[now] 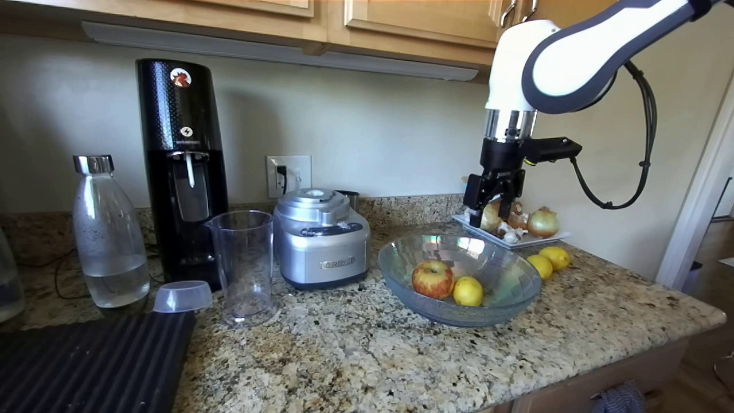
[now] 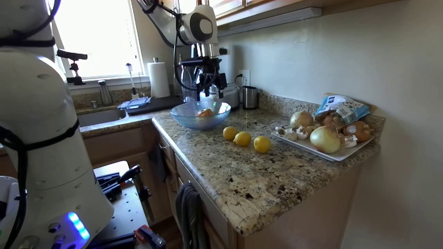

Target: Take the lemons and apple out of the glass bowl and place them on the countertop

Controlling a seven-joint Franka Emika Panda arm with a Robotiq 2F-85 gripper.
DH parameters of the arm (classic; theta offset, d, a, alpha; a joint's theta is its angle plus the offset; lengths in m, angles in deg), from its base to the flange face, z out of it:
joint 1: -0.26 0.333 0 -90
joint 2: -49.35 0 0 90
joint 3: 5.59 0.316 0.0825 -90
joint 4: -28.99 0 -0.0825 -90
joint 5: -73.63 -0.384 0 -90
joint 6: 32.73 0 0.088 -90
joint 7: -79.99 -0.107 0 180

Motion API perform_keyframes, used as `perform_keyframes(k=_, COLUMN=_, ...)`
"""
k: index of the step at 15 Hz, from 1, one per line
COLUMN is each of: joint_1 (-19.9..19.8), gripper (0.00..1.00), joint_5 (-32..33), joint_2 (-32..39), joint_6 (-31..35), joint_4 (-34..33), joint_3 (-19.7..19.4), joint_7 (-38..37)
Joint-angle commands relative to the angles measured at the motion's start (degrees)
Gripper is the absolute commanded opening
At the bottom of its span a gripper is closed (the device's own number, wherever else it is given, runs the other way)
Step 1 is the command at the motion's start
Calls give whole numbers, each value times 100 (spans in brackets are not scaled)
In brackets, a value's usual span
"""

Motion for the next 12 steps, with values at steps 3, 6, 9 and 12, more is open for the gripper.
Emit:
perform_keyframes(k=3, joint_1=56, gripper=100, joint_5=-6, joint_2=38, joint_6=-30, joint_4=-46, joint_3=-17, joint_7=46)
perform_keyframes(k=6, joint_1=74, gripper=100, joint_5=-32, joint_2=57, joint_6=23, joint_4=-8, joint_3=13, joint_7=156)
perform_keyframes(k=9, joint_1=126, gripper=100, joint_5=-338, joint_2=55, joint_6=163, joint_4=91, joint_3=176, joint_7=794)
perform_keyframes(k=12, joint_1=171, gripper=100, joint_5=-721, joint_2=69, joint_6=95, joint_4=130, joint_3=340, joint_7=1439)
